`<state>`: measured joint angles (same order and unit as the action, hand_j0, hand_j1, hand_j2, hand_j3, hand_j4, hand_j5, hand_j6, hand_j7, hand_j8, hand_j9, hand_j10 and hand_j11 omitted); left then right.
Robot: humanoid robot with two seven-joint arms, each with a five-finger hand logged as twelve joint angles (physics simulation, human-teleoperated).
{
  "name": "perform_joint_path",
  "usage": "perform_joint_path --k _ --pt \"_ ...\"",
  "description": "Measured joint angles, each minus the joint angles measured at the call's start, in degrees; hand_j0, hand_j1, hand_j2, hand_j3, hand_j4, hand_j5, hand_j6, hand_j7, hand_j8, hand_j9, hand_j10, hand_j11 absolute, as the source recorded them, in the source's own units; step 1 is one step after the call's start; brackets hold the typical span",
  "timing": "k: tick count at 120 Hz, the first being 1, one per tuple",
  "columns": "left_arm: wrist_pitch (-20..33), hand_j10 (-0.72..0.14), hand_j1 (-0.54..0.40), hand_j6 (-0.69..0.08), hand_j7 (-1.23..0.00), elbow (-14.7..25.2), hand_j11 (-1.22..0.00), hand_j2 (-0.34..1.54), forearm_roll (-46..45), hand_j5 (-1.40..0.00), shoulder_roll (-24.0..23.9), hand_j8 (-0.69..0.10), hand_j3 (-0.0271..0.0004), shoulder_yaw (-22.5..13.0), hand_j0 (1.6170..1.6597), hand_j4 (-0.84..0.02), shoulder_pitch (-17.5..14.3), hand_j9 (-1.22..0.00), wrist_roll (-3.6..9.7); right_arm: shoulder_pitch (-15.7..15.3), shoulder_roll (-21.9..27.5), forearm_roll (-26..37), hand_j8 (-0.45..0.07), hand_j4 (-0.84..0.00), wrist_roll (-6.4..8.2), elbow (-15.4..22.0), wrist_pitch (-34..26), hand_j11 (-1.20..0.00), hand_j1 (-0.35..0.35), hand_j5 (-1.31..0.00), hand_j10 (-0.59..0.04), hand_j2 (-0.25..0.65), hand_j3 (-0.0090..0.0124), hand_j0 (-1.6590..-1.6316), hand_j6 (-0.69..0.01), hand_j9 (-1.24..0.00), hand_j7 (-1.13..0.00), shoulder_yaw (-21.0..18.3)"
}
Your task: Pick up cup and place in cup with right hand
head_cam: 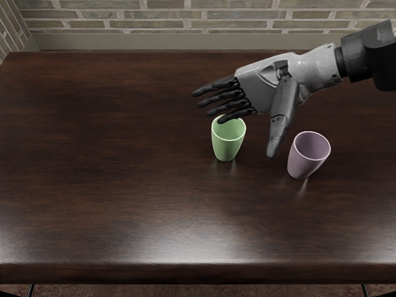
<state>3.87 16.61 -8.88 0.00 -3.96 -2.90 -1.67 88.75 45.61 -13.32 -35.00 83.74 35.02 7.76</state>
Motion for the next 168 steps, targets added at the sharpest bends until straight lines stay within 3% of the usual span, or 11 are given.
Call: perform_joint_path --k 12,21,37,48,61,68,76,91,114,168 --pt "0.0 -0.004 0.344 -0.004 0.0 0.0 -0.01 0.0 0.0 0.0 0.0 -0.004 0.0 0.0 1.6581 -0.004 0.0 0.0 0.0 0.41 -0.76 0.46 -0.008 -0.008 0.0 0.02 0.0 -0.01 -0.339 -0.01 -0.008 -0.002 0.0 -1.6581 -0.007 -0.01 -0.01 -0.04" --pt "0.0 -0.004 0.344 -0.004 0.0 0.0 -0.01 0.0 0.0 0.0 0.0 -0.004 0.0 0.0 1.6581 -0.004 0.0 0.0 0.0 1.26 -1.85 4.41 -0.008 -0.009 0.0 -2.39 -0.56 -0.01 -0.339 -0.01 -0.008 -0.002 0.0 -1.6581 -0.008 -0.01 -0.01 0.06" --pt "0.0 -0.004 0.344 -0.004 0.0 0.0 0.0 0.0 0.0 0.0 0.0 -0.004 0.0 0.0 1.6581 -0.004 0.0 0.0 0.0 3.51 -7.11 19.59 -0.012 -0.012 0.0 -7.03 -15.72 -0.02 -0.335 -0.02 -0.012 -0.003 0.0 -1.6581 -0.012 -0.02 -0.02 -1.39" --pt "0.0 -0.004 0.344 -0.004 0.0 0.0 0.0 0.0 0.0 -0.01 0.0 -0.004 0.0 0.0 1.6581 -0.004 0.0 0.0 0.0 5.34 -14.97 26.94 -0.015 -0.015 0.0 -9.54 -25.29 -0.02 -0.332 -0.02 -0.014 -0.003 0.0 -1.6581 -0.015 -0.02 -0.02 -7.87" --pt "0.0 -0.004 0.344 -0.004 0.0 0.0 0.0 0.0 0.0 0.0 0.0 -0.004 0.0 0.0 1.6581 -0.004 0.0 0.0 0.0 8.19 -23.46 31.26 -0.017 -0.017 0.0 -12.47 -30.73 -0.02 -0.33 -0.02 -0.017 -0.003 0.0 -1.6581 -0.018 -0.02 -0.02 -17.64" --pt "0.0 -0.004 0.344 -0.004 0.0 0.0 0.0 0.0 0.0 0.0 0.0 -0.004 0.0 0.0 1.6581 -0.004 0.0 0.0 0.0 9.46 -26.08 32.23 -0.018 -0.018 0.0 -13.16 -32.4 -0.02 -0.329 -0.02 -0.018 -0.003 0.0 -1.6581 -0.019 -0.02 -0.02 -21.74" --pt "0.0 -0.004 0.344 -0.004 0.0 0.0 0.0 0.0 0.0 0.0 0.0 -0.004 0.0 0.0 1.6581 -0.004 0.0 0.0 0.0 10.26 -27.9 32.27 -0.019 -0.019 0.0 -12.31 -34.23 -0.02 -0.328 -0.02 -0.019 -0.003 0.0 -1.6581 -0.02 -0.02 -0.02 -23.9" --pt "0.0 -0.004 0.344 -0.004 0.0 0.0 0.0 0.0 0.0 0.0 0.0 -0.004 0.0 0.0 1.6581 -0.004 0.0 0.0 0.0 10.72 -29.94 31.87 -0.021 -0.02 0.0 -8.77 -42.96 -0.02 -0.327 -0.02 -0.02 -0.003 0.0 -1.6581 -0.021 -0.02 -0.02 -25.22" --pt "0.0 -0.004 0.344 -0.004 0.0 0.0 0.0 0.0 0.0 0.0 0.0 -0.004 0.0 0.0 1.6581 -0.004 0.0 0.0 0.0 10.42 -31.81 31.71 -0.021 -0.021 0.0 -6.95 -51.94 -0.03 -0.326 -0.03 -0.021 -0.003 0.0 -1.6581 -0.022 -0.03 -0.03 -26.2" --pt "0.0 -0.004 0.344 -0.004 0.0 0.0 0.0 0.0 0.0 0.0 0.0 -0.004 0.0 0.0 1.6581 -0.004 0.0 0.0 0.0 7.88 -34.44 31.59 -0.038 -0.038 0.0 -7.0 -54.63 -0.05 -0.305 -0.05 -0.038 -0.007 0.0 -1.6581 -0.039 -0.05 -0.05 -32.04"
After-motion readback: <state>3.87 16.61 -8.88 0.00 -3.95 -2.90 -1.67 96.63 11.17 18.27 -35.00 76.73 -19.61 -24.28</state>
